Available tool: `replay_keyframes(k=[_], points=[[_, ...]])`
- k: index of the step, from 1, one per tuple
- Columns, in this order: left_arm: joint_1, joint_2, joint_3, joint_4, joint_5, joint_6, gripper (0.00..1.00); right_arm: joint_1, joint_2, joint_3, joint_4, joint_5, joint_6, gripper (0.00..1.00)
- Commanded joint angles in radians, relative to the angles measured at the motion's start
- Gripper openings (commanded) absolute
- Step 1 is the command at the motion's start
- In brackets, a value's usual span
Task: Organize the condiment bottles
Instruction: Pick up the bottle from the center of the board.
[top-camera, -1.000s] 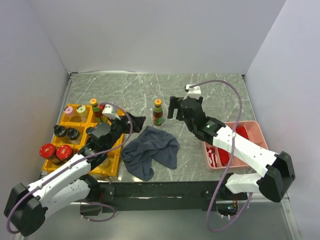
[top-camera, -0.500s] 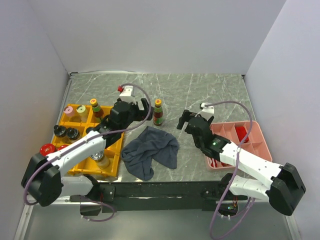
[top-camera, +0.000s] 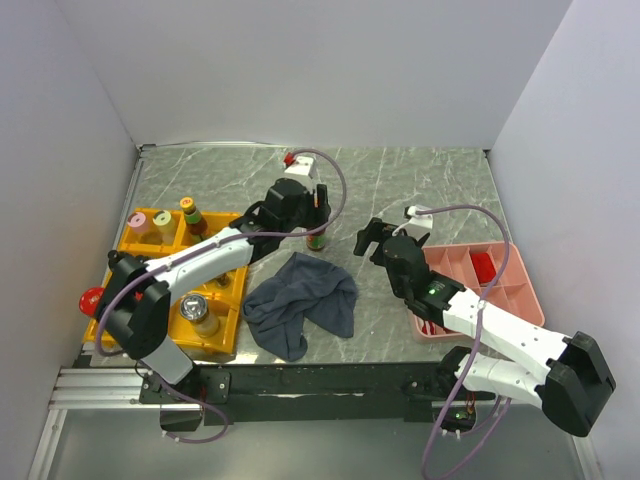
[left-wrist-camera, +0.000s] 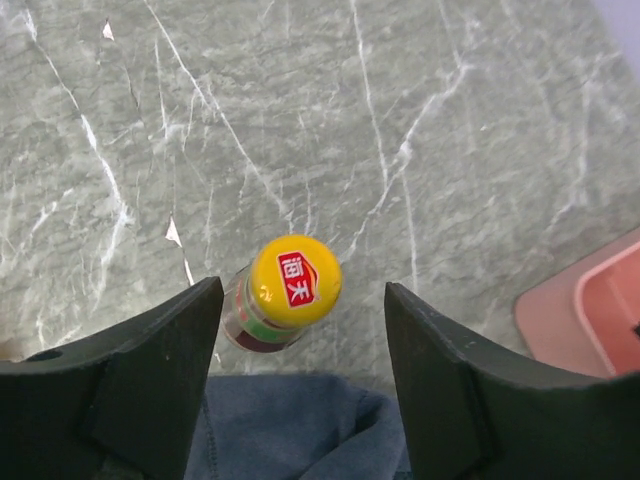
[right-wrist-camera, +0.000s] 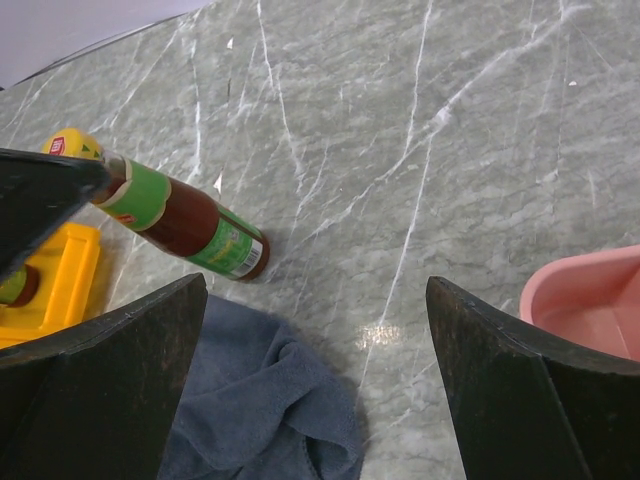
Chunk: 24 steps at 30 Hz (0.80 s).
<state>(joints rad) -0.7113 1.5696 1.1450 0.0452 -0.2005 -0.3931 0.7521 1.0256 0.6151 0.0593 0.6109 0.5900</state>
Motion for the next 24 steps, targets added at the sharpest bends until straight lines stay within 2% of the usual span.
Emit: replay_keyframes(k=[1, 9, 12, 13, 16, 24], points=[[-0.023, 0.039, 0.088, -0.034, -0.063, 0.051, 0.67, -0.007, -0.03, 0.012, 0.047, 0.015, -0.001, 0.98], [-0.033, 0.069, 0.095, -0.007, -0.116, 0.074, 0.53, -0.007, -0.015, 0.026, 0.031, 0.007, -0.002, 0.99], [-0.034, 0.072, 0.101, -0.014, -0.128, 0.076, 0.33, -0.008, -0.01, 0.026, 0.034, 0.007, -0.002, 0.99], [-0.034, 0.07, 0.101, -0.019, -0.129, 0.076, 0.21, -0.007, -0.01, 0.025, 0.036, 0.006, -0.004, 0.99], [-0.034, 0.052, 0.093, -0.019, -0.128, 0.077, 0.01, -0.007, -0.001, 0.031, 0.036, -0.003, -0.004, 0.99], [-0.034, -0.013, 0.084, -0.019, -0.151, 0.054, 0.01, -0.007, 0.005, 0.032, 0.03, 0.0, -0.005, 0.99]])
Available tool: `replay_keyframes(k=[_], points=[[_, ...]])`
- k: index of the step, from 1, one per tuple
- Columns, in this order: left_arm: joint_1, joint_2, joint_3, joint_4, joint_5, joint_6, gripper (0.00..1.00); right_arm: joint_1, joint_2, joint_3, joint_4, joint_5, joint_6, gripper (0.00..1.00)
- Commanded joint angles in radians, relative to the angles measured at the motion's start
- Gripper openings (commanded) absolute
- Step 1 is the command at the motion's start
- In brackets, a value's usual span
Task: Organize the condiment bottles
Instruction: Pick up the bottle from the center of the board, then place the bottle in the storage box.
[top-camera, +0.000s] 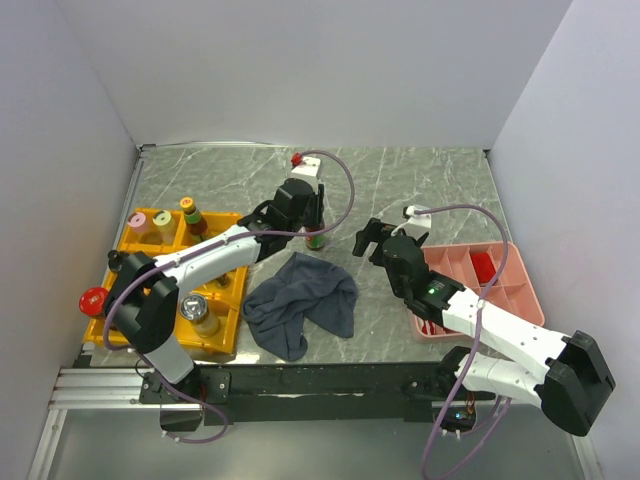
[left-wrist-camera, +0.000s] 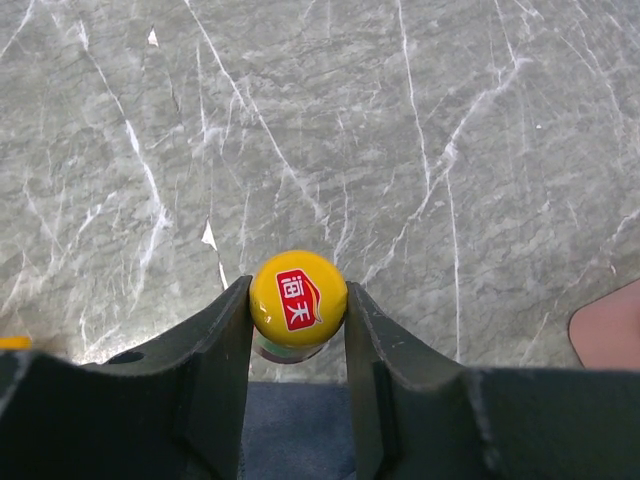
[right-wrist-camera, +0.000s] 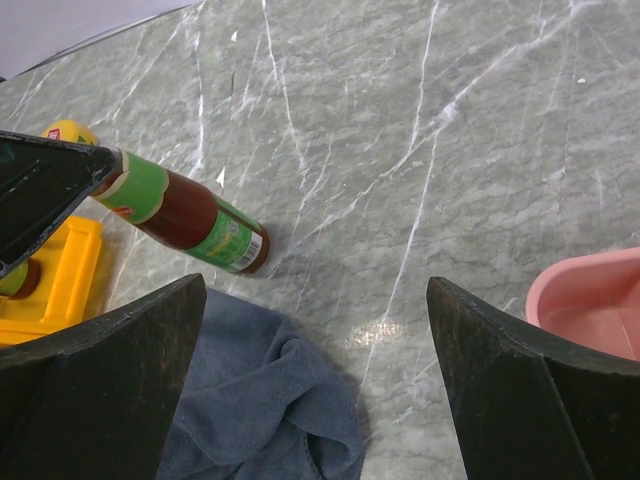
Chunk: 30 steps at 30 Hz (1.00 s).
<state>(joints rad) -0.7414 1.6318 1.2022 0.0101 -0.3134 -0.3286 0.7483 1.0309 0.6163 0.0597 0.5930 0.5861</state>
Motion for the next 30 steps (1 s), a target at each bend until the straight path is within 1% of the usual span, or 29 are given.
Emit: replay_keyframes(k=[1, 4, 10, 15, 19, 23, 30], points=[[-0.004, -0.078, 0.03, 0.013, -0.053, -0.009, 0.01, -0.003, 0.0, 0.031, 0.029, 0.018, -0.002, 0.99], [-0.006, -0.092, 0.054, -0.007, -0.091, -0.006, 0.01, -0.003, 0.004, 0.033, 0.026, 0.019, -0.002, 0.99], [-0.004, -0.133, 0.086, -0.078, -0.228, 0.011, 0.01, -0.003, 0.011, 0.043, 0.014, 0.021, 0.0, 0.99], [0.004, -0.197, 0.077, -0.059, -0.343, 0.046, 0.01, -0.004, 0.012, 0.043, 0.014, 0.019, -0.002, 1.0], [0.046, -0.222, 0.099, -0.074, -0.358, 0.068, 0.01, -0.003, 0.018, 0.049, 0.009, 0.018, -0.003, 1.0], [0.132, -0.265, 0.106, -0.081, -0.34, 0.06, 0.01, -0.003, 0.024, 0.054, 0.003, 0.024, -0.005, 1.0], [0.243, -0.349, 0.037, -0.078, -0.334, 0.042, 0.01, -0.003, 0.027, 0.054, 0.0, 0.024, -0.005, 1.0]])
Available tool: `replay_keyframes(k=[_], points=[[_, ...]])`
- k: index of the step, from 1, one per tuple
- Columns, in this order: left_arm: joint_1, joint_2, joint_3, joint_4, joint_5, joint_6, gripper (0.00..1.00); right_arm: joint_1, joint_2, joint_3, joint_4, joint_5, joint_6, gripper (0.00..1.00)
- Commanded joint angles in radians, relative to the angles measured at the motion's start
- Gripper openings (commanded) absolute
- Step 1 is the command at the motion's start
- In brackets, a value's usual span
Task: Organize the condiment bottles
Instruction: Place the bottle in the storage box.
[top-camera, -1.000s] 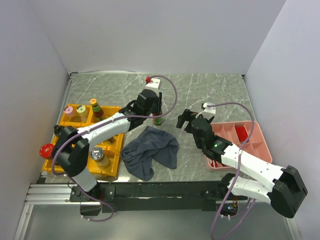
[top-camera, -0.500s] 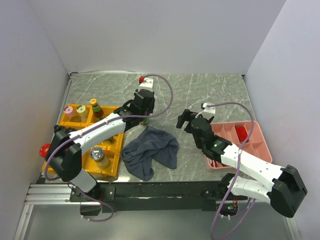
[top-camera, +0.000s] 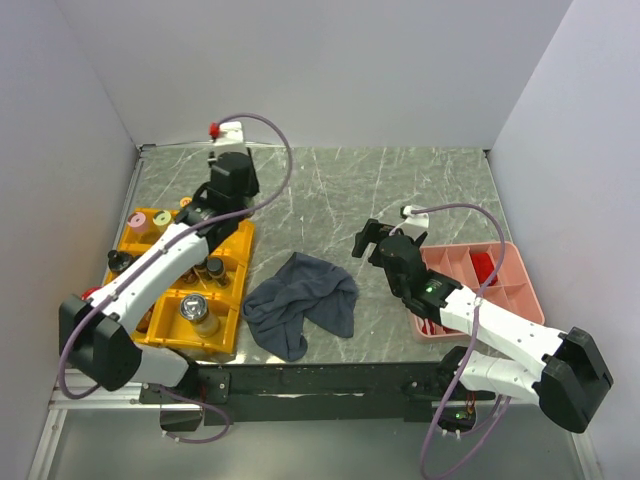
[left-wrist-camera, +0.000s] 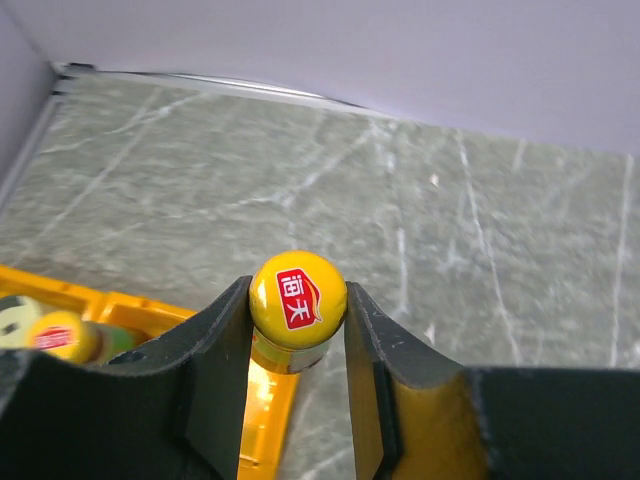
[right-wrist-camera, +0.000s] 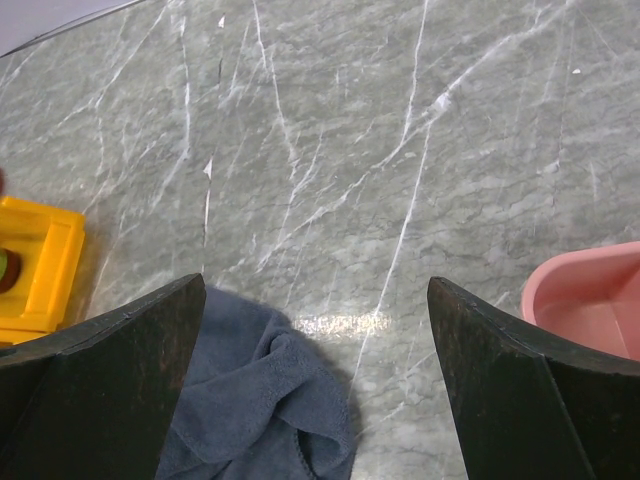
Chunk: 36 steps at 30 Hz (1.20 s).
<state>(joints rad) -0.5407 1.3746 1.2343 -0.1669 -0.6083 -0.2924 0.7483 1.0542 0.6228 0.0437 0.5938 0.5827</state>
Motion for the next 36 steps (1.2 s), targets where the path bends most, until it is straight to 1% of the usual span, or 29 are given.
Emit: replay_keyframes(k=[1, 9, 12, 18, 25, 34, 36], points=[[0.051, -0.098, -0.005, 0.099, -0.039, -0.001, 0.01, -0.004, 0.006, 0.052, 0.016, 0.021, -0.001, 1.0], [0.1, -0.128, -0.099, 0.106, -0.076, -0.034, 0.01, -0.004, 0.021, 0.057, 0.013, 0.02, -0.003, 1.0], [0.1, -0.137, -0.133, 0.11, -0.079, -0.054, 0.01, -0.003, 0.024, 0.064, 0.005, 0.029, -0.007, 1.0], [0.1, -0.137, -0.19, 0.135, -0.142, -0.053, 0.01, -0.003, 0.03, 0.061, 0.012, 0.031, -0.007, 1.0], [0.108, -0.135, -0.259, 0.207, -0.157, -0.06, 0.01, -0.003, 0.046, 0.074, 0.001, 0.029, -0.007, 1.0], [0.14, -0.126, -0.303, 0.199, -0.145, -0.149, 0.01, -0.003, 0.047, 0.077, -0.002, 0.014, -0.024, 1.0], [0.145, -0.131, -0.312, 0.204, -0.131, -0.166, 0.04, -0.004, 0.049, 0.077, -0.002, 0.011, -0.026, 1.0]])
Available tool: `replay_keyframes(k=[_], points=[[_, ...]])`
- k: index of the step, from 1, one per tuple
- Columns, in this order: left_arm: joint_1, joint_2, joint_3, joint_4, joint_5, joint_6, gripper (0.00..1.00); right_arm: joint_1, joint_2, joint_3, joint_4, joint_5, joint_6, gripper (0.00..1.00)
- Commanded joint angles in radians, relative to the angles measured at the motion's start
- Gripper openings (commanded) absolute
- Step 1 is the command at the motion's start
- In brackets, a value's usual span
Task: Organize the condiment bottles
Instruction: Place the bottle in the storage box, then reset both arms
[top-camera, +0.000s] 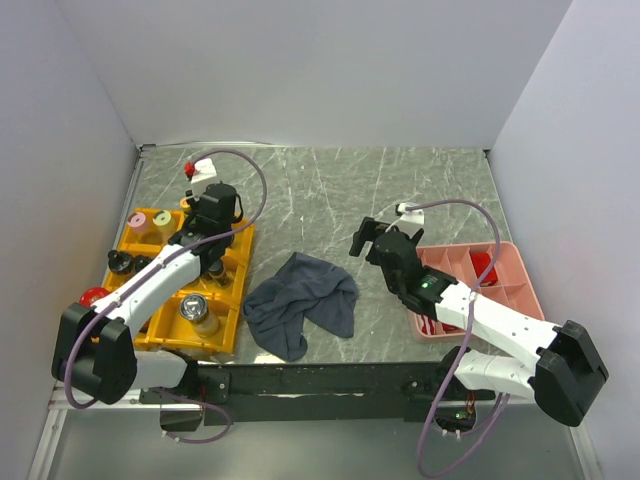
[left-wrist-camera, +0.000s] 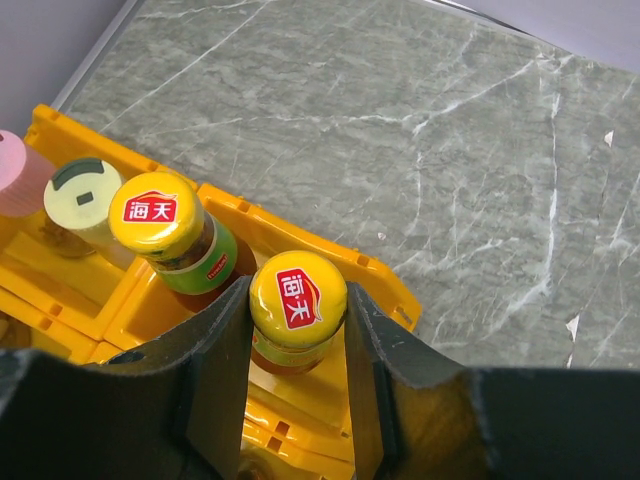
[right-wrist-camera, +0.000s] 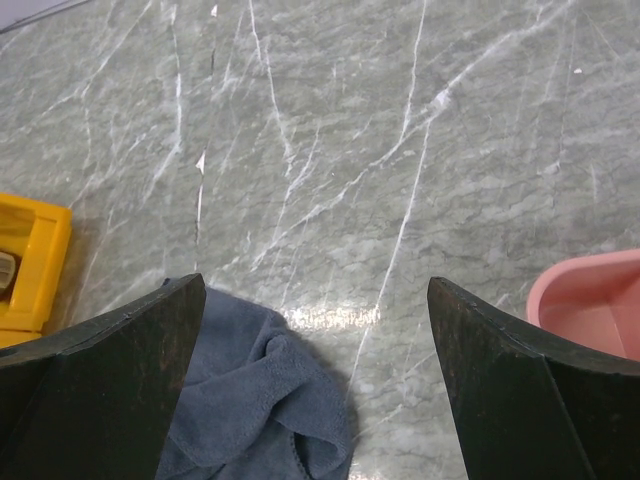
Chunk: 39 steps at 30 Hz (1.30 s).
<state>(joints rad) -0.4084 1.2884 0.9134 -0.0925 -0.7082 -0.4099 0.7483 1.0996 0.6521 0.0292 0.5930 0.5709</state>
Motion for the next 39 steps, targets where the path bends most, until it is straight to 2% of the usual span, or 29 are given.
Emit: replay_keyframes(k=[1, 5, 7, 10, 11, 14, 17, 19, 22, 24, 29, 30, 39], points=[[0.014, -0.047, -0.002, 0.131, -0.03, -0.05, 0.06, -0.004, 0.008, 0.05, 0.011, 0.011, -0.016, 1.0], [0.016, -0.064, -0.019, 0.131, -0.034, -0.064, 0.29, -0.004, 0.014, 0.057, 0.003, 0.013, -0.017, 1.0], [0.016, -0.072, -0.022, 0.126, -0.034, -0.064, 0.3, -0.003, 0.016, 0.055, 0.005, 0.011, -0.02, 1.0], [0.016, -0.087, -0.004, 0.096, -0.028, -0.076, 0.41, -0.003, 0.023, 0.061, -0.002, 0.01, -0.023, 1.0], [0.016, -0.09, 0.002, 0.096, -0.024, -0.082, 0.51, -0.004, 0.023, 0.066, -0.003, 0.008, -0.023, 1.0], [0.016, -0.113, 0.03, 0.028, -0.01, -0.096, 0.69, -0.004, 0.023, 0.066, -0.005, 0.008, -0.023, 1.0], [0.017, -0.155, 0.051, -0.006, 0.027, -0.102, 0.78, -0.004, 0.022, 0.067, -0.006, 0.005, -0.025, 1.0], [0.016, -0.188, 0.071, -0.029, 0.062, -0.101, 0.82, -0.004, 0.02, 0.069, -0.011, -0.007, -0.028, 1.0], [0.014, -0.248, 0.097, -0.038, 0.194, -0.076, 0.86, -0.003, 0.022, 0.101, -0.023, -0.054, -0.029, 1.0], [0.014, -0.3, 0.101, -0.036, 0.318, -0.056, 0.89, -0.003, 0.026, 0.139, -0.096, -0.087, -0.022, 1.0], [0.014, -0.412, 0.064, -0.009, 0.527, -0.085, 0.99, -0.001, -0.016, 0.276, -0.222, -0.197, -0.029, 1.0], [0.014, -0.446, 0.044, -0.003, 0.599, -0.093, 1.0, -0.001, -0.053, 0.287, -0.244, -0.209, -0.034, 1.0], [0.013, -0.552, -0.01, -0.044, 0.909, -0.078, 0.99, -0.001, -0.28, 0.346, -0.304, -0.343, -0.1, 1.0]])
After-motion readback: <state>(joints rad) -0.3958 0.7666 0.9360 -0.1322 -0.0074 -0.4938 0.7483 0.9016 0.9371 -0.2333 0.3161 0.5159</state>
